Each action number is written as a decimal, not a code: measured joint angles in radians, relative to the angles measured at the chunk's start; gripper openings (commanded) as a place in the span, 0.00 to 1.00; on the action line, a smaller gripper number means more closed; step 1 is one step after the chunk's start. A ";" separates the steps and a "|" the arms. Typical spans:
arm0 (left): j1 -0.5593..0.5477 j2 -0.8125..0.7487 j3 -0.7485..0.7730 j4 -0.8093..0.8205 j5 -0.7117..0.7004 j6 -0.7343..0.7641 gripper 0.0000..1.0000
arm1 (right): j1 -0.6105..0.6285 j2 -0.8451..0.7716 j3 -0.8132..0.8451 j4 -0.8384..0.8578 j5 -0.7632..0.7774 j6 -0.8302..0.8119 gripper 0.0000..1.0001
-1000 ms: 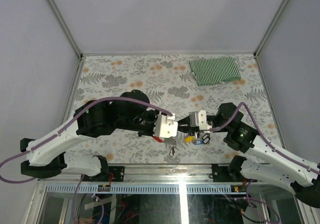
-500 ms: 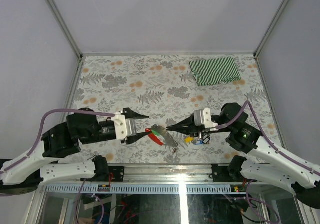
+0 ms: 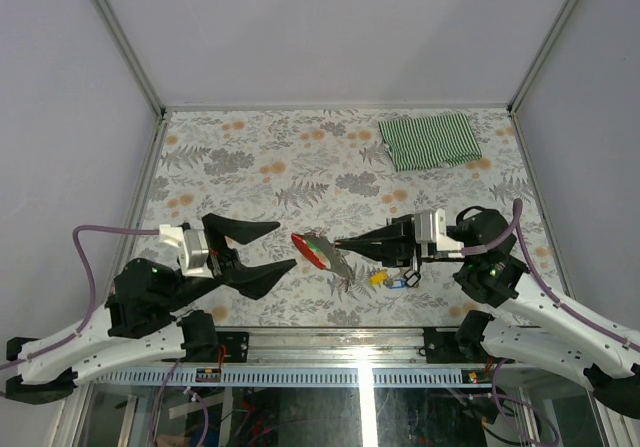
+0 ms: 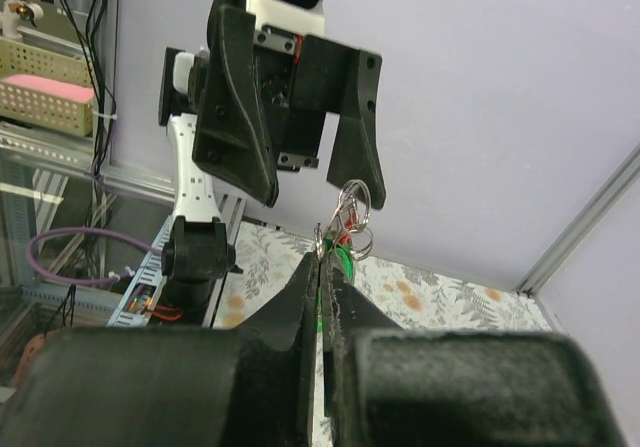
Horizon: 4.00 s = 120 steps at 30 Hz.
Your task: Put the keys on the keyring
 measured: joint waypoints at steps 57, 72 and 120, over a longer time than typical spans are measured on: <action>0.209 0.393 0.144 0.209 0.397 -0.482 0.00 | -0.009 -0.082 0.235 -0.460 0.086 -0.395 0.00; 0.455 0.592 0.245 0.222 0.869 -0.651 0.00 | -0.013 -0.130 0.227 -0.632 0.123 -0.546 0.00; 0.515 0.689 0.369 -0.005 1.167 -0.511 0.05 | -0.008 -0.177 0.122 -0.565 -0.016 -0.541 0.00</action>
